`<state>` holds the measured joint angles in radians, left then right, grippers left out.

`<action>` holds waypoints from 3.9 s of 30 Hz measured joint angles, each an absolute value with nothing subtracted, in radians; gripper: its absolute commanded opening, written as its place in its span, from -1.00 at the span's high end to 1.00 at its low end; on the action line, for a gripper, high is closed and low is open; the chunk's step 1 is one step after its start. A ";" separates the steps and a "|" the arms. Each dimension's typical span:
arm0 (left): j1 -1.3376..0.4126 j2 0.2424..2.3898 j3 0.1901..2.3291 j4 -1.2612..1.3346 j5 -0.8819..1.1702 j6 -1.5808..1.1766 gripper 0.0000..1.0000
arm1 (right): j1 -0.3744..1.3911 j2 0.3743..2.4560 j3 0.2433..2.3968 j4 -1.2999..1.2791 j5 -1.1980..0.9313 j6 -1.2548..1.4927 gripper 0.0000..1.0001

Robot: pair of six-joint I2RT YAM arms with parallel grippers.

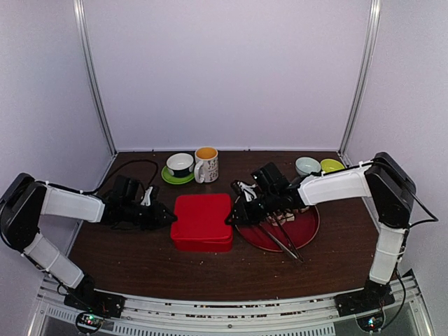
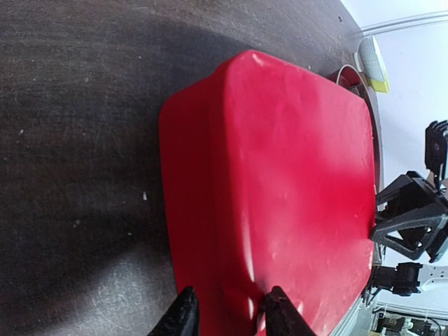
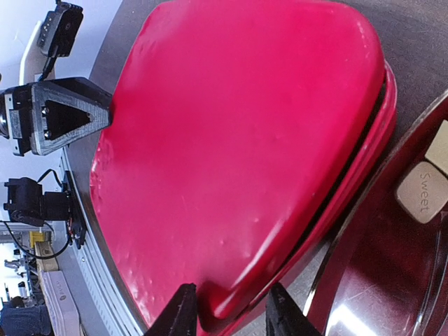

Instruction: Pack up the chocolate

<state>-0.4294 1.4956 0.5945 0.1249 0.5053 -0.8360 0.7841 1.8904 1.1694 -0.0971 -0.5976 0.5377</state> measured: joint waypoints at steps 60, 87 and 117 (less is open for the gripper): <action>-0.514 1.544 0.709 -0.009 0.428 -0.753 0.42 | 0.839 1.790 0.856 0.287 -0.656 0.714 0.38; -0.549 1.554 0.784 -0.127 0.349 -0.698 0.14 | 0.802 1.739 0.865 0.164 -0.599 0.647 -0.04; -0.786 1.068 0.475 -0.198 0.278 -0.895 0.07 | 0.715 2.150 1.473 -0.044 -0.526 0.399 -0.49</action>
